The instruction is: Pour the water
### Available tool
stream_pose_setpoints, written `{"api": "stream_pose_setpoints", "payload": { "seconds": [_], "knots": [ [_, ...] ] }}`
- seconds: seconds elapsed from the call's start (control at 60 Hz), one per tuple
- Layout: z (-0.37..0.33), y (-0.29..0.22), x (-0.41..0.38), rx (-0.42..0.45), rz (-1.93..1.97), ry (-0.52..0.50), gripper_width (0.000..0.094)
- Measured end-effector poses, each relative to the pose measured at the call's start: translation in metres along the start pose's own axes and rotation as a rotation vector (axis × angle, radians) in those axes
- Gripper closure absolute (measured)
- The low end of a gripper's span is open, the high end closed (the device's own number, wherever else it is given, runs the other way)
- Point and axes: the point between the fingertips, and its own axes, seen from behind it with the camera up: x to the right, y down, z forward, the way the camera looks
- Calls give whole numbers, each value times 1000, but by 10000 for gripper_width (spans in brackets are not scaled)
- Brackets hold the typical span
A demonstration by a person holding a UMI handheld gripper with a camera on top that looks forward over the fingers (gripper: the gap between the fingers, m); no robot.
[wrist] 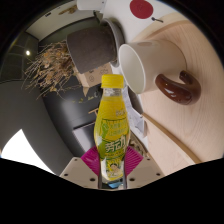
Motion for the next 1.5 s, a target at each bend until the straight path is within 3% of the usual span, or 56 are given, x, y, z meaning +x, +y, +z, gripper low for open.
{"api": "stream_pose_setpoints", "payload": {
  "seconds": [0.167, 0.317, 0.533, 0.683, 0.8, 0.95, 1.083, 1.3, 1.367, 1.5],
  "knots": [
    [-4, 6, 0, -23, -79, 36, 660],
    [-15, 7, -36, -21, -463, 76, 660],
    [-44, -17, -142, 138, -1242, 100, 658],
    [-75, -77, -184, 303, -1600, 180, 658],
    [-94, -147, -164, 356, -1758, 319, 659],
    [-111, -233, -108, 335, -1828, 511, 659],
    [-118, -282, -58, 300, -1814, 607, 658],
    [-121, -324, 7, 256, -1766, 703, 650],
    [-121, -324, 3, 295, -1769, 666, 648],
    [-127, -325, 4, 314, -1711, 659, 487]
  ]
}}
